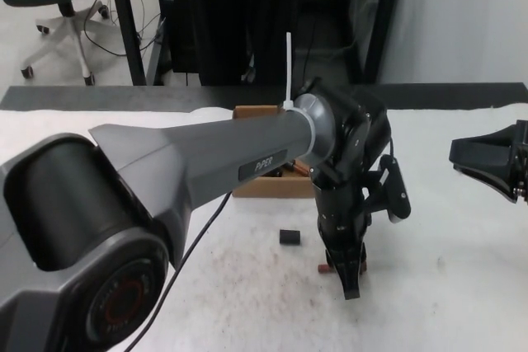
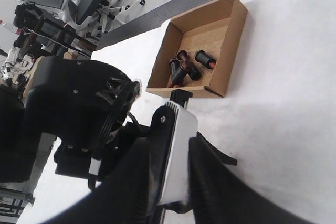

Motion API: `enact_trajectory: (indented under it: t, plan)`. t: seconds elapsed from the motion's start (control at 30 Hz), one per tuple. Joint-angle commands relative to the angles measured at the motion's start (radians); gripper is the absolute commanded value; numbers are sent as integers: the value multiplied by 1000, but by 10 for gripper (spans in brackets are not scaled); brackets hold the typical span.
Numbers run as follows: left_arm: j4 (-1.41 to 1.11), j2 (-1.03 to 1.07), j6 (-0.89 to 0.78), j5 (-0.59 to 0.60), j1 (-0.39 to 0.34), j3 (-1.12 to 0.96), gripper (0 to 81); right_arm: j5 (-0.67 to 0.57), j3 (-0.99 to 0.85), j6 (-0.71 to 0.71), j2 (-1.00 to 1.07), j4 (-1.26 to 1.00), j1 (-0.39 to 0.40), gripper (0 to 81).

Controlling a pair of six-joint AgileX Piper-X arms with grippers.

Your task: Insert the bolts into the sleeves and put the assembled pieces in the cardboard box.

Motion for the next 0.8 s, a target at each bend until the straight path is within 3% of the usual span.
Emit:
enact_trajectory:
  t: [0.0, 0.63, 0.77]
  plan:
    - [-8, 0, -14, -11, -6, 1, 378, -14, 1, -9, -11, 4, -4, 249]
    - [2, 0, -4, 46, -22, 1, 376, -15, 1, -8, -11, 4, -4, 249]
    - [11, 0, 4, 42, -22, 1, 315, -20, 1, -8, -11, 4, -4, 249]
